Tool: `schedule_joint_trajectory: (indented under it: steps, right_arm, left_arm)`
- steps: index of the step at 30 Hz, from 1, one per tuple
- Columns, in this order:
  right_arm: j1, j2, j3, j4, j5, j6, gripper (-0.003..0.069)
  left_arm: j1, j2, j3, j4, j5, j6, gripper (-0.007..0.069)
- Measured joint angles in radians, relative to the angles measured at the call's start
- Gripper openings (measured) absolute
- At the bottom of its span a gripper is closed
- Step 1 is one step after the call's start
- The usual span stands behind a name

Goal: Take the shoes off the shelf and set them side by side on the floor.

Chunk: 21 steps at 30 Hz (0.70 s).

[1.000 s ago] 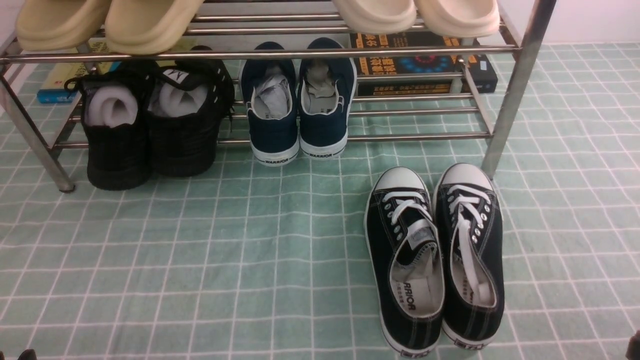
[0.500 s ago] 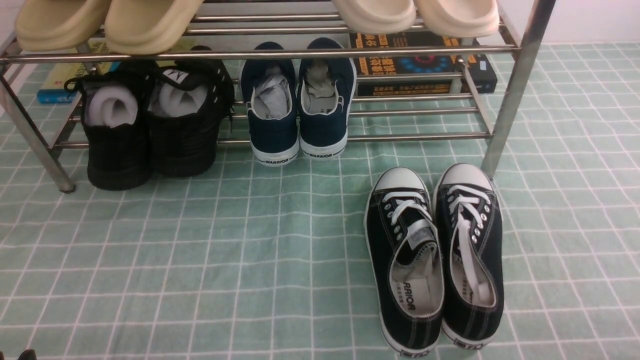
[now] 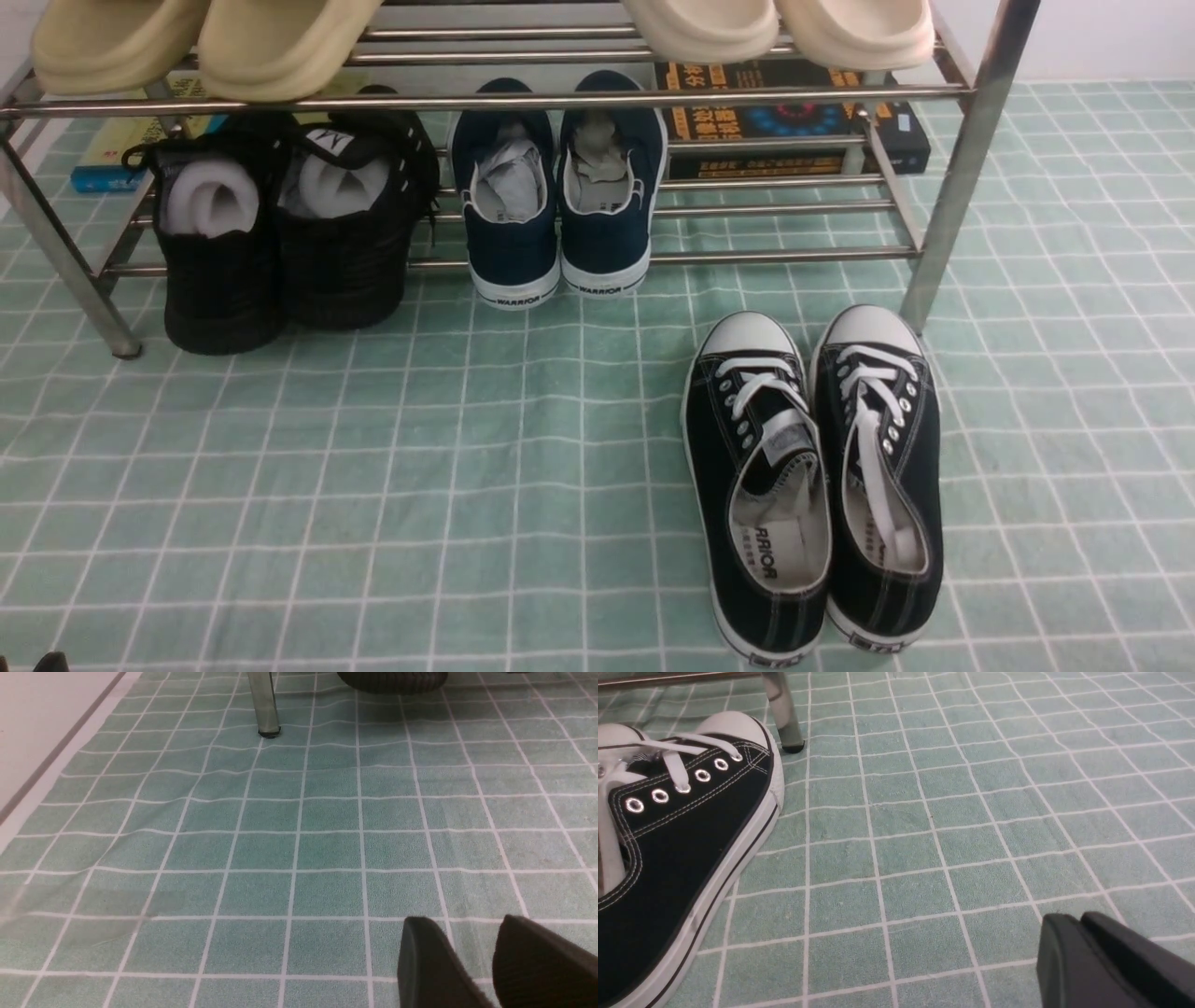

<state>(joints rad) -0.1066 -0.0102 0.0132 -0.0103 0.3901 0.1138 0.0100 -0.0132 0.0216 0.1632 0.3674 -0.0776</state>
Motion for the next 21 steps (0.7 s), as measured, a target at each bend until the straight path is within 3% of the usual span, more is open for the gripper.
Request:
schedule_joint_trajectory:
  steps: [5,16,21]
  right_arm:
    - [0.019,0.0,0.0,0.0,0.0,0.0,0.0065]
    - [0.162,0.0,0.0,0.0,0.0,0.0,0.0082]
    - [0.171,0.0,0.0,0.0,0.0,0.0,0.009]
  left_arm:
    - [0.0,0.0,0.0,0.0,0.0,0.0,0.0242]
    - [0.0,0.0,0.0,0.0,0.0,0.0,0.0242]
    - [0.0,0.0,0.0,0.0,0.0,0.0,0.0242]
